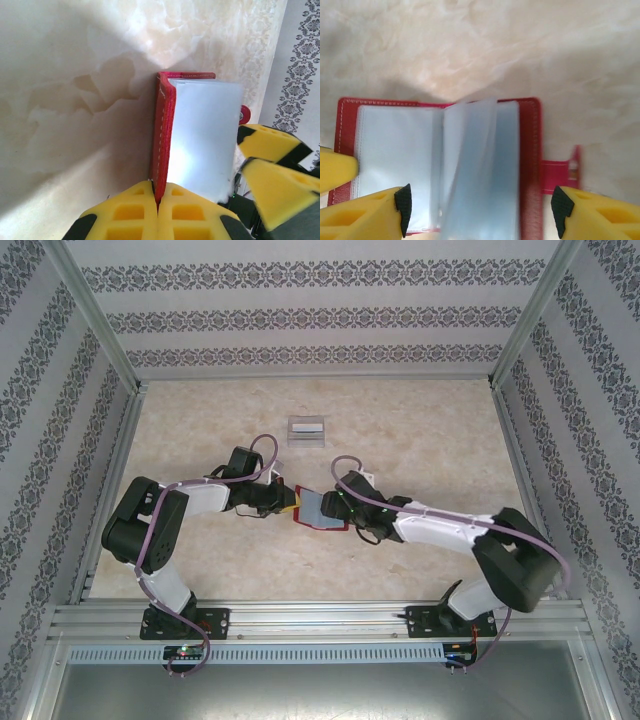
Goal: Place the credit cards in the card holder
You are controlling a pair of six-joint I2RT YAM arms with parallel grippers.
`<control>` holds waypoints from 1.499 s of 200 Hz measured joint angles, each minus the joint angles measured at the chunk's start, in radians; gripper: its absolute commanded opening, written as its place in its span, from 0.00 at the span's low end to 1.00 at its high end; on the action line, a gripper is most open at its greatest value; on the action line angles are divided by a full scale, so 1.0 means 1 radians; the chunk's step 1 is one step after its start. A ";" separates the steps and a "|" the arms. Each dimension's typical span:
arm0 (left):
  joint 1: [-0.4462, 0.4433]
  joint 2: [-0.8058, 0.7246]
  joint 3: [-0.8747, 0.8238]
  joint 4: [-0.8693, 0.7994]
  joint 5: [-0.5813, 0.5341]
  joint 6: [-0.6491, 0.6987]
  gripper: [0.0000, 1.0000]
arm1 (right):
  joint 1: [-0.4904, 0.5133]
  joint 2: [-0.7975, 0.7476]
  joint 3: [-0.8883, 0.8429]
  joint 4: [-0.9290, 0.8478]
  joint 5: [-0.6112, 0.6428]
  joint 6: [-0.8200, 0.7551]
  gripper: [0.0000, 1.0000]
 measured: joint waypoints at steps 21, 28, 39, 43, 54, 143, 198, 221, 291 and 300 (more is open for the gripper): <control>0.000 0.000 0.000 0.000 0.000 0.000 0.00 | 0.012 -0.066 -0.003 -0.037 0.049 -0.011 0.70; 0.000 0.000 -0.001 0.000 -0.001 0.000 0.00 | 0.027 -0.074 0.006 -0.050 0.064 -0.020 0.70; 0.000 0.000 -0.001 0.000 -0.003 0.000 0.00 | 0.053 -0.068 0.037 -0.059 0.068 -0.028 0.70; 0.000 0.000 -0.001 0.000 -0.003 0.000 0.00 | 0.060 -0.058 0.052 -0.057 0.063 -0.030 0.69; 0.000 0.000 -0.001 0.000 -0.003 0.000 0.00 | 0.072 -0.023 0.093 -0.047 0.041 -0.030 0.65; 0.000 0.000 -0.001 -0.012 -0.031 0.002 0.47 | 0.073 0.298 0.258 -0.134 -0.005 -0.066 0.58; 0.016 -0.048 0.008 -0.149 -0.140 0.035 0.76 | 0.140 0.356 0.393 -0.300 0.132 -0.107 0.81; 0.035 -0.087 0.008 -0.194 -0.182 0.037 0.79 | 0.150 0.378 0.418 -0.305 0.147 -0.115 0.86; 0.122 -0.237 0.010 -0.330 -0.370 0.035 0.81 | 0.177 0.453 0.432 -0.276 0.142 -0.137 0.87; 0.125 -0.259 0.022 -0.377 -0.430 0.041 0.81 | 0.177 0.454 0.432 -0.277 0.142 -0.137 0.88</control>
